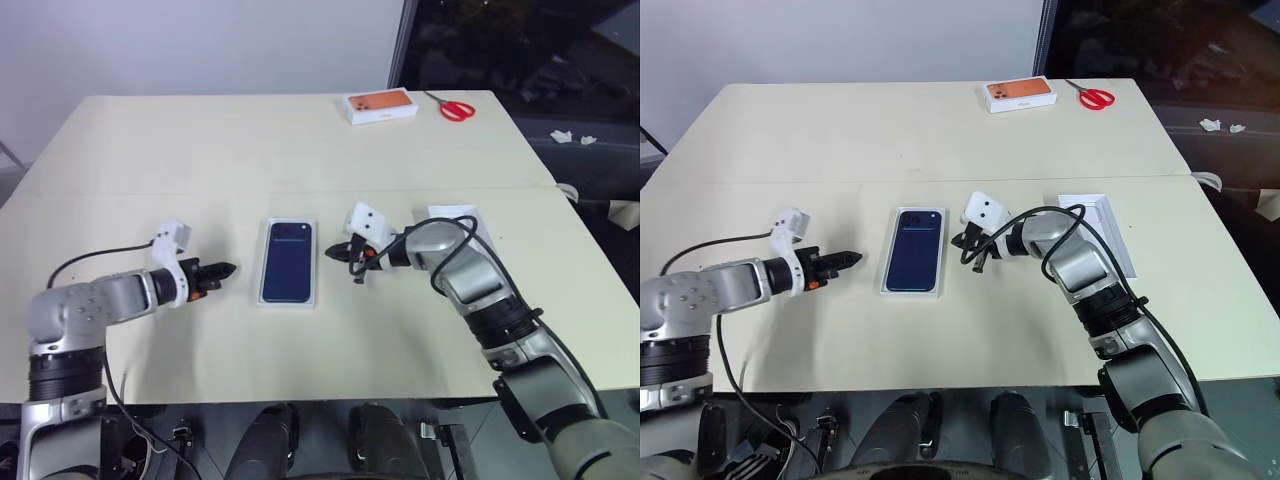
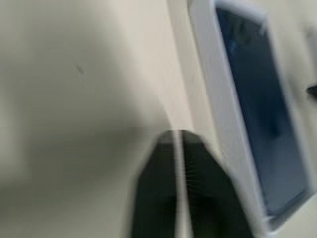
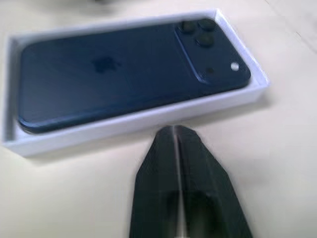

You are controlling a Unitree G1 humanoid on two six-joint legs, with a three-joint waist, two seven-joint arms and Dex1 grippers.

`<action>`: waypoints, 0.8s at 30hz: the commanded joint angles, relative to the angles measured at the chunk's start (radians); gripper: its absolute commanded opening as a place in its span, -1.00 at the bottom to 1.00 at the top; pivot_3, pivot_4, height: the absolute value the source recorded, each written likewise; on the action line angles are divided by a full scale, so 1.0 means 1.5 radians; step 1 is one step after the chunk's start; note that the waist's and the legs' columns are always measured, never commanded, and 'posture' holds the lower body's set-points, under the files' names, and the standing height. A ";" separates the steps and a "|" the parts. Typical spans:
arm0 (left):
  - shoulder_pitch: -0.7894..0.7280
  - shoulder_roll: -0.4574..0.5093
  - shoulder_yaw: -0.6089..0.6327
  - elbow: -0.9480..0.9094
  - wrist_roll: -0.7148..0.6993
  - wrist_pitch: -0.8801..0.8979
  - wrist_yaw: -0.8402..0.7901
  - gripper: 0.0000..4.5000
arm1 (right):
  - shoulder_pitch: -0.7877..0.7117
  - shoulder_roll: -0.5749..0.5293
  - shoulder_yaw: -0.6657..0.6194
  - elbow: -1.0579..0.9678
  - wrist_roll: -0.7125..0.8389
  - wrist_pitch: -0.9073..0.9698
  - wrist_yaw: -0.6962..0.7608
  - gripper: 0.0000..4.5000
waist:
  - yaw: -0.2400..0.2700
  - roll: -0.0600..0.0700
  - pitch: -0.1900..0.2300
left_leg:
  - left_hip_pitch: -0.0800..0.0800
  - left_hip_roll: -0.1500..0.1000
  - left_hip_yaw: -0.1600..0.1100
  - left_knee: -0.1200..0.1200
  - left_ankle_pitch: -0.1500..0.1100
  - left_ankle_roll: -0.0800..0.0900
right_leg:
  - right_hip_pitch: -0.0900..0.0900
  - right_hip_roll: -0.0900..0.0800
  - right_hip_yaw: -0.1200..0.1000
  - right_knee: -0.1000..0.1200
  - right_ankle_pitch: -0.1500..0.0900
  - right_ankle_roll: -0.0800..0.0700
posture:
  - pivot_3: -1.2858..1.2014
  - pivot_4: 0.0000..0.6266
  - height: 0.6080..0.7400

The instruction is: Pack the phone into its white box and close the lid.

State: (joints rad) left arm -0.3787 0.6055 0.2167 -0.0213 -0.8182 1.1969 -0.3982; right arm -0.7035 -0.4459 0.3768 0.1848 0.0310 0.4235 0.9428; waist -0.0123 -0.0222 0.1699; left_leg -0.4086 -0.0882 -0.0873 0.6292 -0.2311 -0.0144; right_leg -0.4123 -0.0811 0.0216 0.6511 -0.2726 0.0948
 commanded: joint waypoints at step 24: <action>-0.219 -0.297 -0.267 0.211 0.227 -0.155 -0.162 -0.98 | 0.085 -0.201 -0.058 -0.009 -0.065 -0.073 0.077 -1.00 | 0.050 0.003 -0.001 | 0.000 -0.004 -0.001 0.010 -0.005 0.009 | 0.008 -0.002 -0.004 -0.004 0.000 0.000 | 0.03 -0.52 1.00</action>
State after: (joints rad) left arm -0.6936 0.1963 -0.1319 0.2933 -0.4778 0.9656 -0.6066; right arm -0.5896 -0.7327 0.2998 0.1718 -0.0626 0.3177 1.0509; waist 0.0628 -0.0182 0.1678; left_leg -0.4090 -0.0943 -0.0887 0.6440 -0.2391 -0.0010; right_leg -0.3997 -0.0845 0.0158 0.6456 -0.2728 0.0956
